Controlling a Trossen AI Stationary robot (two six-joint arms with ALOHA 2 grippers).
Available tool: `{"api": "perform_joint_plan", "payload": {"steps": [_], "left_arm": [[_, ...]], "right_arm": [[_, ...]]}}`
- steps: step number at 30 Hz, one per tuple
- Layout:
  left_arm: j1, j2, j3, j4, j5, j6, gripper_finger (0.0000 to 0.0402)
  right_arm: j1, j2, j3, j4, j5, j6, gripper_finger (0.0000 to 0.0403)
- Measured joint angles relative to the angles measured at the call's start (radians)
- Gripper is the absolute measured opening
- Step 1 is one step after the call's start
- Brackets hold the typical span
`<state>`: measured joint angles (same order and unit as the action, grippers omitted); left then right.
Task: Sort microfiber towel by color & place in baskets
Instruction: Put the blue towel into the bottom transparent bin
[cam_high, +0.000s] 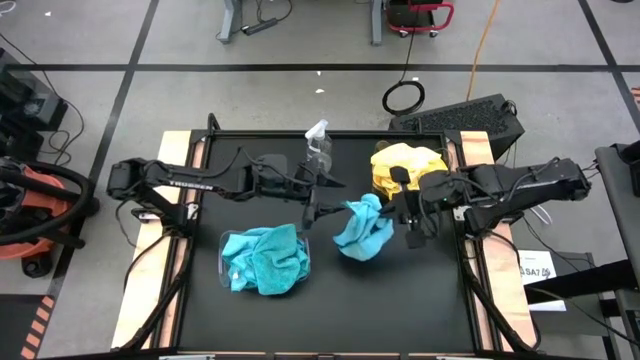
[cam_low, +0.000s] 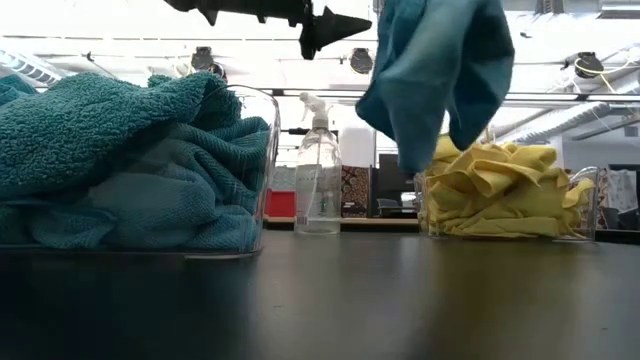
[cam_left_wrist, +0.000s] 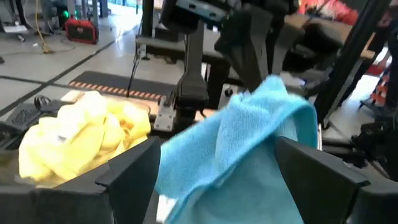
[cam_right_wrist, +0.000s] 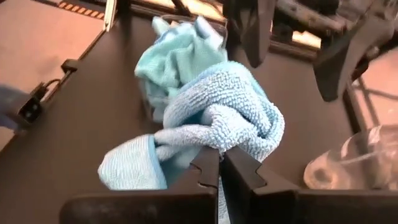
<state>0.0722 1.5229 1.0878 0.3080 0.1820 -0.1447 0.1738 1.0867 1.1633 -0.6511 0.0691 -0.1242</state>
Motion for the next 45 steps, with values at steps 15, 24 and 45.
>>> {"api": "perform_joint_plan", "payload": {"steps": [15, 24, 45], "left_arm": [[0.025, 0.007, 0.000, 0.074, 0.182, -0.072, 0.0322], [0.026, 0.008, 0.000, 0.074, 0.211, -0.094, 0.0322], [0.023, -0.057, 0.000, -0.090, 0.237, 0.001, 0.0018]], "right_arm": [[-0.112, 0.217, 0.231, 0.086, -0.014, -0.233, 0.0000], [-0.162, 0.276, 0.339, 0.120, -0.017, -0.306, 0.0000], [-0.159, 0.293, 0.381, -0.054, -0.051, -0.200, 0.0011]]}}
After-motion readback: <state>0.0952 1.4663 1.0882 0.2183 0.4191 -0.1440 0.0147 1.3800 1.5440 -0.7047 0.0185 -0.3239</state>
